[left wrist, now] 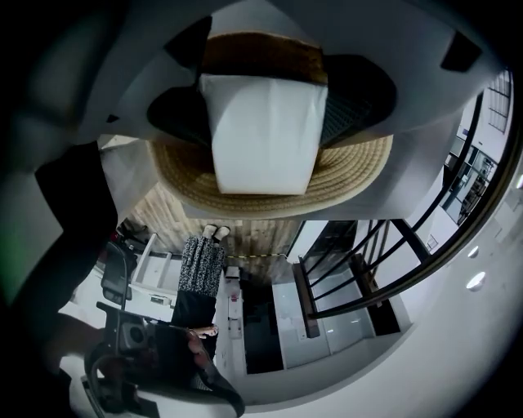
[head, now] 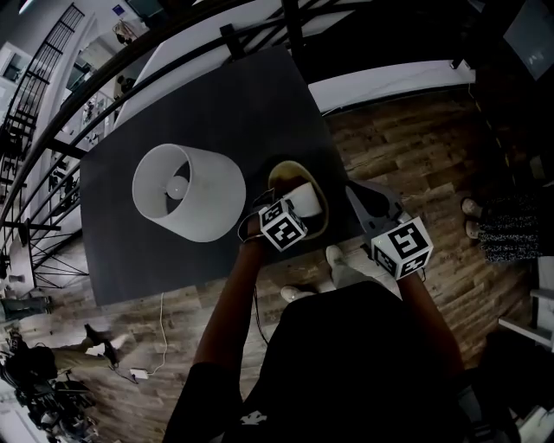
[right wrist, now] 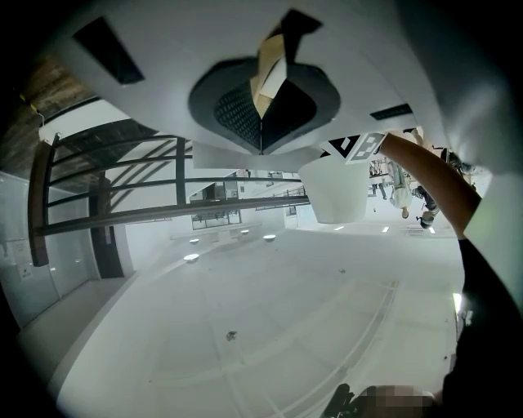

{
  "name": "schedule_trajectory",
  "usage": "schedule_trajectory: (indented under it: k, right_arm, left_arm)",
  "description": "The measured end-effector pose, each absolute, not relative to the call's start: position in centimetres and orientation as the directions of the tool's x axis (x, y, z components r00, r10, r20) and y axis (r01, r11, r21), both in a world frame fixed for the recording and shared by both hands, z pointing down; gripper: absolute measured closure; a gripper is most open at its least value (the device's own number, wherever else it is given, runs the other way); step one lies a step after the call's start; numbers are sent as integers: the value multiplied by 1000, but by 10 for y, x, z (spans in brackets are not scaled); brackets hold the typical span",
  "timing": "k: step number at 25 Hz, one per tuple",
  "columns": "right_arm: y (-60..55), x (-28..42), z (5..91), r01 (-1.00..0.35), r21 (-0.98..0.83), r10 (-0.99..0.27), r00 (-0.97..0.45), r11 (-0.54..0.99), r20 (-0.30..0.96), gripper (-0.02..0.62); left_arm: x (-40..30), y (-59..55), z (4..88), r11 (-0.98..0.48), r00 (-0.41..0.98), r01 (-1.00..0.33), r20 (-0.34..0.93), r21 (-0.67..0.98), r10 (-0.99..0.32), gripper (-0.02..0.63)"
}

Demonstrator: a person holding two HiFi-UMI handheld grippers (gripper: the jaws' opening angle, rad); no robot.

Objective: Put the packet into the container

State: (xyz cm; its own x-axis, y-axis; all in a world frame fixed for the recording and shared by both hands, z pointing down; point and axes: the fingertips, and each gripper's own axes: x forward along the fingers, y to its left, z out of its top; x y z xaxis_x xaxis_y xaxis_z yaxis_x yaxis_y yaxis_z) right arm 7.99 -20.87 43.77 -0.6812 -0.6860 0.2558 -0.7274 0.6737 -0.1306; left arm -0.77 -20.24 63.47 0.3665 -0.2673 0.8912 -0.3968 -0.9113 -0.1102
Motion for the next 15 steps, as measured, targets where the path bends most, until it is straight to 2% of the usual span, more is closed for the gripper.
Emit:
schedule_trajectory:
  k: [9, 11, 13, 15]
  right_arm:
    - [-208, 81, 443, -716, -163, -677, -696, 679, 239, 591]
    - [-209, 80, 442, -715, -163, -677, -697, 679, 237, 591]
    - [-211, 79, 441, -714, -164, -676, -698, 680, 236, 591]
    - [-211, 77, 441, -713, -163, -674, -699, 682, 237, 591]
  left_arm:
    - [-6, -198, 633, -904, 395, -404, 865, -139, -310, 193]
    - [-7, -200, 631, -901, 415, -416, 855, -125, -311, 176]
    - [-8, -204, 626, -890, 431, -438, 840, -125, -329, 115]
    - [-8, -207, 620, -879, 442, -458, 825, -129, -351, 95]
